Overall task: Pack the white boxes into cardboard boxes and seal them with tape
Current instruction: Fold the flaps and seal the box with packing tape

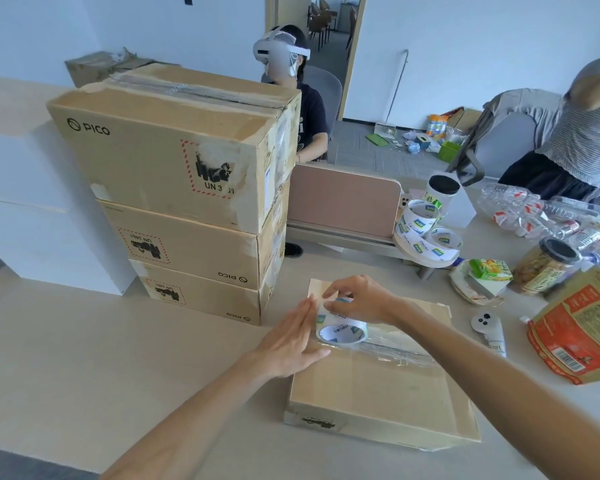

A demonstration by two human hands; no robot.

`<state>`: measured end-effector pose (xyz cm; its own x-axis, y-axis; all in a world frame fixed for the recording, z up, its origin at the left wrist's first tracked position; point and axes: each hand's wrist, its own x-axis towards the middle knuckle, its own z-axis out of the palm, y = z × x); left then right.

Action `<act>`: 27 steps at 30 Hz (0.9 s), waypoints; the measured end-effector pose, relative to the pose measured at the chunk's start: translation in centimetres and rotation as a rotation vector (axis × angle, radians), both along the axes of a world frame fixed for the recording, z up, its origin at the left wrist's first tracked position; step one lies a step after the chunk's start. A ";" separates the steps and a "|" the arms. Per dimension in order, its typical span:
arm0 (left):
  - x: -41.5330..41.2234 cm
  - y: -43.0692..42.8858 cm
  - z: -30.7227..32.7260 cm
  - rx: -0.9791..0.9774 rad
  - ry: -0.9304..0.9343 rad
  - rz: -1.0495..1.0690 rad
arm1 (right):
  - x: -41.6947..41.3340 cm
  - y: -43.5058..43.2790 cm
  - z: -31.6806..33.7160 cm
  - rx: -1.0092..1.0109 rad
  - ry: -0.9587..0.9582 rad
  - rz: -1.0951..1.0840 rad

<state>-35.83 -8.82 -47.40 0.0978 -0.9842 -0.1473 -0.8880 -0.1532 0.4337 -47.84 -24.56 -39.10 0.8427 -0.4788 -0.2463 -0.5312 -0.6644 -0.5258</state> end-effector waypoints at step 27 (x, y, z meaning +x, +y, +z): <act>-3.0 -4.1 0.0 -0.022 -0.136 0.007 | -10.4 -3.5 -3.5 0.128 -0.327 -0.256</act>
